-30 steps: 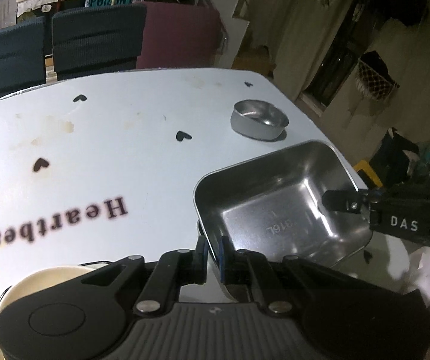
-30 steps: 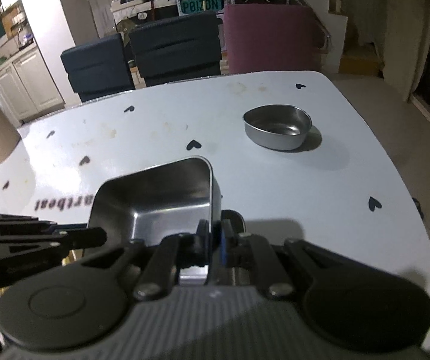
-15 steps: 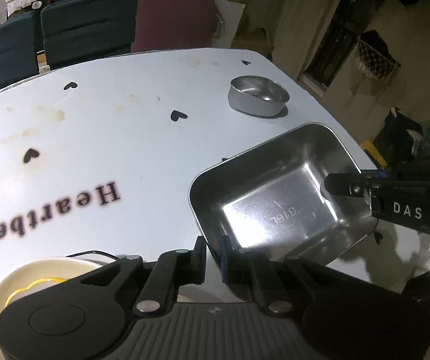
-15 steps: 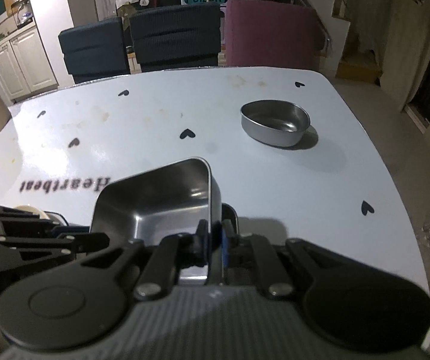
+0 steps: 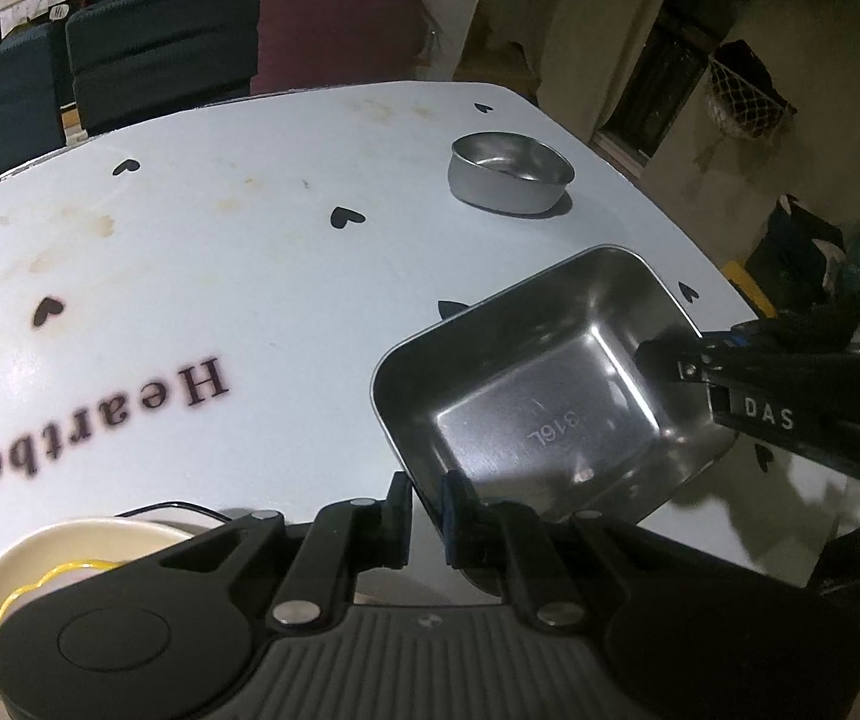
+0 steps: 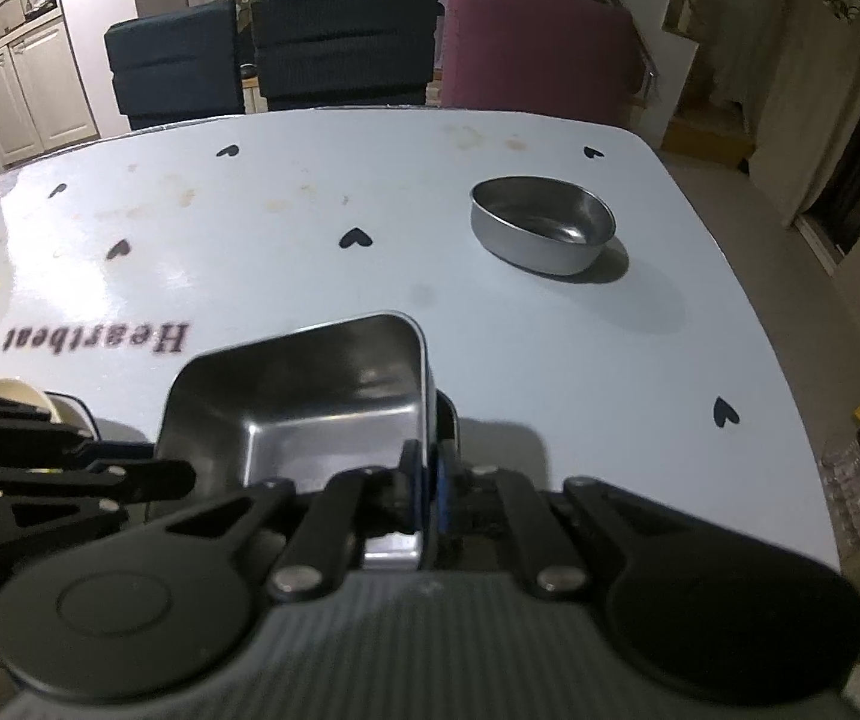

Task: Organize plates and bowls
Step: 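Lift the small steel tray with both grippers and carry it across the table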

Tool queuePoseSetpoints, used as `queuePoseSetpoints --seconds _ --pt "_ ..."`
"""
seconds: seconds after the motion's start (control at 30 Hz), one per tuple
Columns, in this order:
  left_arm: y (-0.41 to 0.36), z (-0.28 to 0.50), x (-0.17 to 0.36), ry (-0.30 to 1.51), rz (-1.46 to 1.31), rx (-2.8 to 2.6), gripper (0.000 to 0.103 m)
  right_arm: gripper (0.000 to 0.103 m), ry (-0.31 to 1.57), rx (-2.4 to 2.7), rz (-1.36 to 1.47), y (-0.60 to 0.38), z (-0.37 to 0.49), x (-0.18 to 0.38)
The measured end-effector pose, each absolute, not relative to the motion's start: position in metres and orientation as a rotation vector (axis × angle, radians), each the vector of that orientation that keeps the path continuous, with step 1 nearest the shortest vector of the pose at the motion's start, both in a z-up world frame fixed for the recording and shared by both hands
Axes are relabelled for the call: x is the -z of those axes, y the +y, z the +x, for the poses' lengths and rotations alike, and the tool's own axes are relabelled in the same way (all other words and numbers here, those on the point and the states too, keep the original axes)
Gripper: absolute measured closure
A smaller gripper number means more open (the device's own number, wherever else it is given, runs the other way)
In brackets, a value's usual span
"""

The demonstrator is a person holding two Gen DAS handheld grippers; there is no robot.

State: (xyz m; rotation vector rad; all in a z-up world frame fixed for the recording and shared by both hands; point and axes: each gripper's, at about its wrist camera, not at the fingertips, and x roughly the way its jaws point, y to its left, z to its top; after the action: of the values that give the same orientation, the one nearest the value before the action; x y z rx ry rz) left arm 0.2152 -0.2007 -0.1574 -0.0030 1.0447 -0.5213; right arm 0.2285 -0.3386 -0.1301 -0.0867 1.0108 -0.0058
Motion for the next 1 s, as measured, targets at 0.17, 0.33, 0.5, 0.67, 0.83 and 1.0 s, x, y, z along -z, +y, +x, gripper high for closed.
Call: queuePoseSetpoints --seconds 0.17,0.33,0.5,0.67,0.83,1.0 --pt "-0.2 0.217 0.161 1.056 -0.008 0.516 0.091 0.099 1.028 0.003 -0.092 -0.341 0.234 0.138" --pt "-0.201 0.217 0.165 1.063 0.009 0.519 0.089 0.099 1.045 -0.01 -0.096 -0.341 0.237 0.143" --pt "-0.201 0.219 0.165 1.058 0.02 0.52 0.087 0.1 1.066 -0.016 -0.105 -0.342 0.241 0.149" --pt "-0.204 0.219 0.17 1.065 0.041 0.533 0.086 0.098 1.113 -0.021 -0.11 -0.347 0.247 0.161" --pt "-0.205 0.219 0.171 1.071 0.058 0.536 0.086 0.097 1.138 -0.025 -0.112 -0.348 0.25 0.168" --pt "-0.204 0.222 0.172 1.075 0.064 0.534 0.081 0.091 1.18 -0.043 -0.079 -0.357 0.255 0.178"
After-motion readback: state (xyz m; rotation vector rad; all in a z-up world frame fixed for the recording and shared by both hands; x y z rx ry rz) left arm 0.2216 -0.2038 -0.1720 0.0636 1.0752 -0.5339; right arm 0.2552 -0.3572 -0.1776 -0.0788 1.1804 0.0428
